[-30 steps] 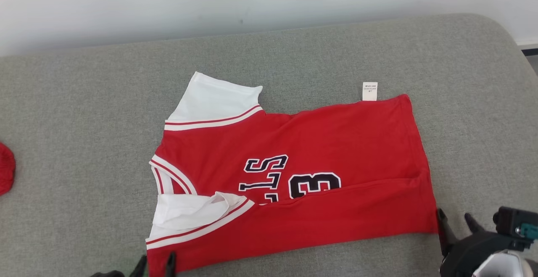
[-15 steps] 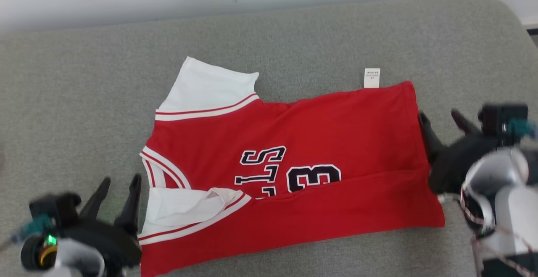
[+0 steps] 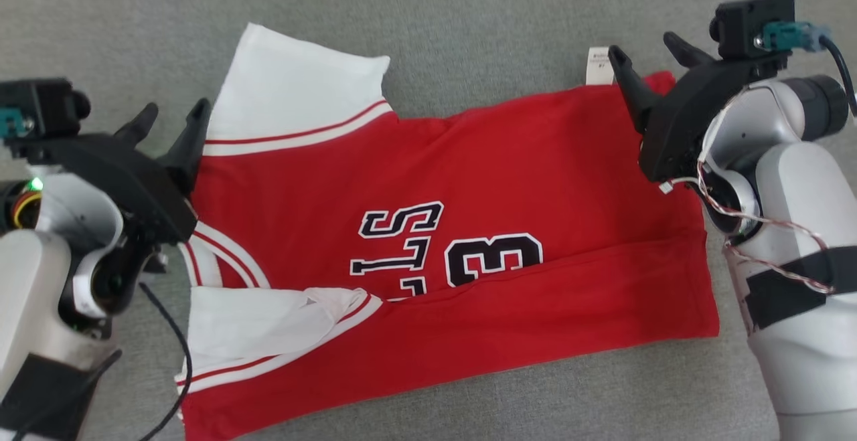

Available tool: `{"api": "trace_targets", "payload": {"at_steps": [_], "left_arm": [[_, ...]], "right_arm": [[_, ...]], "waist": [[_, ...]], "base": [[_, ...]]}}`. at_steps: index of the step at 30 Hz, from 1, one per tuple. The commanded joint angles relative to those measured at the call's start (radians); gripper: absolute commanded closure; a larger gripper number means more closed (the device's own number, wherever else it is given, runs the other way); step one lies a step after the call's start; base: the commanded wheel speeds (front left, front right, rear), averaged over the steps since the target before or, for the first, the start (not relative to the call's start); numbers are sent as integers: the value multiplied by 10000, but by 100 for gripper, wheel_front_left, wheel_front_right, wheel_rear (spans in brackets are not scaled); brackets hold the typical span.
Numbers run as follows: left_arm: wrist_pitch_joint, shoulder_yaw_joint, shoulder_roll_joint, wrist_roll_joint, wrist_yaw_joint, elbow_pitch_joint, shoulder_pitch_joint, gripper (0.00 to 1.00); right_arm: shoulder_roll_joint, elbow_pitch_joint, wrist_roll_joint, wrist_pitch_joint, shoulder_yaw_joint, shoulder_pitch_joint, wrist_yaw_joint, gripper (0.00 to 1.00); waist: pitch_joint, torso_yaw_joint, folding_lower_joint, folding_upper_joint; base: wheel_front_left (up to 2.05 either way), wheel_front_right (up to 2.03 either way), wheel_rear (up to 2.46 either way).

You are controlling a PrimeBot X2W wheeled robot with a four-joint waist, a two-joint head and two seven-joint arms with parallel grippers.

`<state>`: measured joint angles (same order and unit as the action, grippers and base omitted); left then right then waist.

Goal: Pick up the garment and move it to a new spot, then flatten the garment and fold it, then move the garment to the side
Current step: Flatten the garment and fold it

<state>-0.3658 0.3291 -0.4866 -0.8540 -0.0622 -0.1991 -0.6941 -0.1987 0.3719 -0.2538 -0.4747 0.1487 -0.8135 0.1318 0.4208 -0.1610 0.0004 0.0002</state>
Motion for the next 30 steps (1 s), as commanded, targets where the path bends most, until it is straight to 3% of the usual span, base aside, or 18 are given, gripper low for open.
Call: {"api": "trace_targets", "payload": {"at_steps": [1, 14, 20, 30], "left_arm": [[-113, 53, 72, 73, -67, -116, -381, 0], [-274, 518, 828, 473, -436, -1821, -2135, 0], [-27, 695, 798, 992, -763, -2728, -2565, 0], [-233, 1030, 550, 1323, -688, -3617, -2956, 0]], "right_arm": [[-153, 176, -78, 27, 91, -240, -23, 0], [-752, 674, -670, 274, 858, -705, -23, 0], [-907, 423, -930, 310, 1039, -467, -23, 0], [-1060, -62, -1045, 186, 922, -271, -23, 0]], "waist": [[538, -286, -4, -2], [1015, -489, -4, -2], [1035, -710, -4, -2], [1348, -1164, -4, -2]], "base": [[0, 0, 0], [0, 0, 0], [0, 0, 0], [0, 0, 0]]}}
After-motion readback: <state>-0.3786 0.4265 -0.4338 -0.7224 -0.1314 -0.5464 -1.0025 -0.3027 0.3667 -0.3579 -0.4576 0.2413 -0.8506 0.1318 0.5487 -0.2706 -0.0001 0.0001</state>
